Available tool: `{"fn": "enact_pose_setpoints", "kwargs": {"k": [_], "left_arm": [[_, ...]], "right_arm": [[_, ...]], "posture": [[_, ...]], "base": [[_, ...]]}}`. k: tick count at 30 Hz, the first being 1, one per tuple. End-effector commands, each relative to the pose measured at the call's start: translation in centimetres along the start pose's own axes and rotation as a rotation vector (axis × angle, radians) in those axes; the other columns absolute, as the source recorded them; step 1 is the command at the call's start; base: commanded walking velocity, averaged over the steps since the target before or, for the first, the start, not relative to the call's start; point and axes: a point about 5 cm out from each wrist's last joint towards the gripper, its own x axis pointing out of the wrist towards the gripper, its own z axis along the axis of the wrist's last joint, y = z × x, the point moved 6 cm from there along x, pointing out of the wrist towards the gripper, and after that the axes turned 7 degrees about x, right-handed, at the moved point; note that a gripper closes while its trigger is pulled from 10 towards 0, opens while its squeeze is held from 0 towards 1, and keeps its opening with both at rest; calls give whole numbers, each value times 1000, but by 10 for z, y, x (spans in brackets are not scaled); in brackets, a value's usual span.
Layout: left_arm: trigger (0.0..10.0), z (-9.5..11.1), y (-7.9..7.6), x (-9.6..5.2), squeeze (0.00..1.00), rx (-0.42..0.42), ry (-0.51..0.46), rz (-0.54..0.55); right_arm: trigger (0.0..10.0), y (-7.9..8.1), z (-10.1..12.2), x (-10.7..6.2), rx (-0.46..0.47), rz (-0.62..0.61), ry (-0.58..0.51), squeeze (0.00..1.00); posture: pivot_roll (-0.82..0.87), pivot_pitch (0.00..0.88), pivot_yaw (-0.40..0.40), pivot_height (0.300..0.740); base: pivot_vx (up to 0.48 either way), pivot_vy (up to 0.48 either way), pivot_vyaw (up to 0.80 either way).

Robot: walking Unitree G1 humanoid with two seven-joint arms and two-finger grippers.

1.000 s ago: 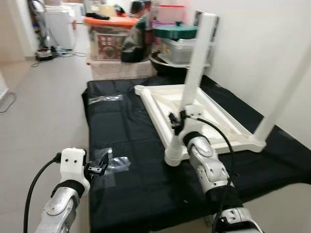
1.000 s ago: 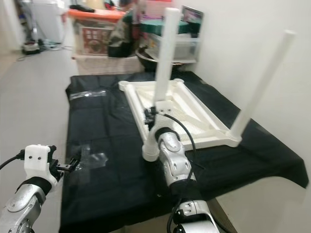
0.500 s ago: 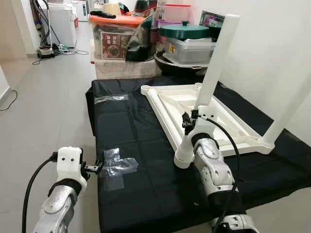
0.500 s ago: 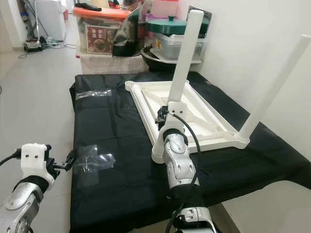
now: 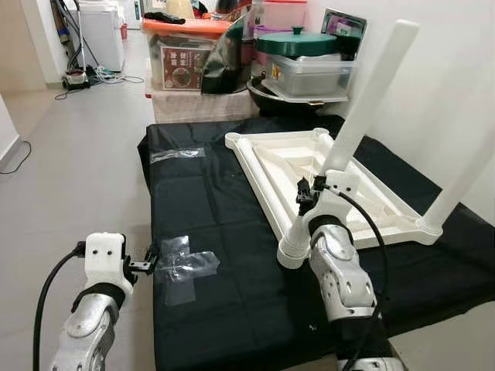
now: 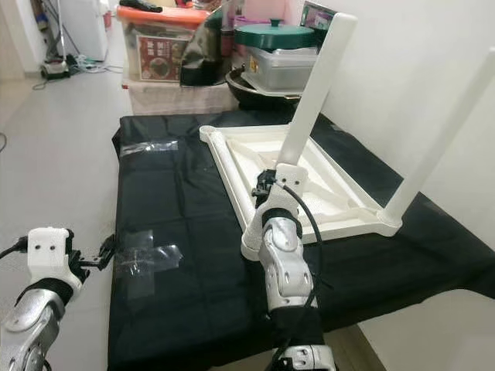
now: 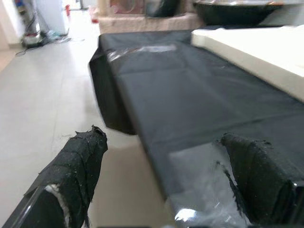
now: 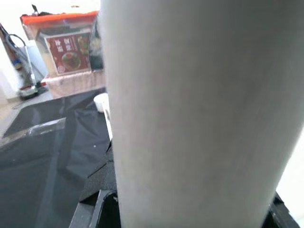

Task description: Building children table

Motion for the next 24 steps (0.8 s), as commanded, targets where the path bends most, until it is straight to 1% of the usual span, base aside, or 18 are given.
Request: {"fn": "enact_pose_setpoints", "kwargs": {"k": [1, 2, 3, 4, 5, 6, 8, 9, 10, 15, 17, 18, 19, 20, 21, 23, 24], "left_arm": [[10000, 0, -1, 2, 0, 17, -1, -10], [10000, 0, -1, 2, 0, 17, -1, -10], [10000, 1, -3, 2, 0, 16, -5, -20], [10000, 1, -5, 2, 0, 15, -7, -33], [10000, 2, -7, 2, 0, 14, -11, -44], [10000, 2, -7, 2, 0, 14, -11, -44], [10000, 5, -9, 1, 0, 15, -24, -64], [10000, 6, -9, 1, 0, 13, -31, -73], [10000, 6, -9, 1, 0, 13, -31, -73], [10000, 14, -12, -1, 0, 17, -60, -115], [10000, 14, -12, -1, 0, 17, -60, -115], [10000, 15, -11, -1, 0, 18, -64, -119], [10000, 15, -11, -1, 0, 18, -64, -119], [10000, 19, -11, -3, 0, 21, -77, -139], [10000, 20, -12, -3, 0, 22, -80, -145], [10000, 21, -12, -4, 0, 23, -82, -149], [10000, 21, -12, -4, 0, 23, -82, -149]], "right_arm": [[0, -18, -21, 2, 45, -45, 110, 0], [0, -18, -21, 2, 45, -45, 110, 0], [0, -4, -16, 12, 162, 7, 173, 0], [0, 4, -10, 17, 231, 48, 202, 0], [0, 11, -3, 21, 273, 81, 216, 0], [0, 11, -3, 21, 273, 81, 216, 0], [0, 22, 11, 26, 321, 141, 217, 0], [0, 26, 17, 28, 333, 164, 216, 0], [0, 26, 17, 28, 333, 164, 216, 0], [0, 51, 34, 31, 366, 263, 218, 0], [0, 51, 34, 31, 366, 263, 218, 0], [0, 58, 37, 31, 370, 284, 217, 0], [0, 58, 37, 31, 370, 284, 217, 0], [0, 78, 46, 30, 390, 352, 212, 0], [0, 87, 51, 29, 399, 386, 214, 0], [0, 96, 56, 27, 407, 420, 216, 0], [0, 96, 56, 27, 407, 420, 216, 0]], "posture": [[19, 0, -42, 740], [19, 0, -42, 740], [17, 0, -42, 740], [18, 0, -43, 740], [18, 0, -45, 740], [18, 0, -45, 740], [20, 0, -50, 740], [20, 0, -50, 740], [20, 0, -50, 740], [26, 0, -57, 740], [26, 0, -57, 740], [26, 0, -57, 740], [26, 0, -57, 740], [33, 0, -61, 740], [33, 0, -61, 740], [33, 0, -63, 740], [33, 0, -63, 740]], "base": [[0, 0, 0], [0, 0, 0], [0, 0, 0], [0, 0, 0], [0, 0, 0], [0, 0, 0], [0, 0, 0], [0, 0, 0], [0, 0, 0], [0, 0, 0], [0, 0, 0], [0, 0, 0], [0, 0, 0], [0, 0, 0], [0, 0, 0], [0, 0, 0], [0, 0, 0]]}}
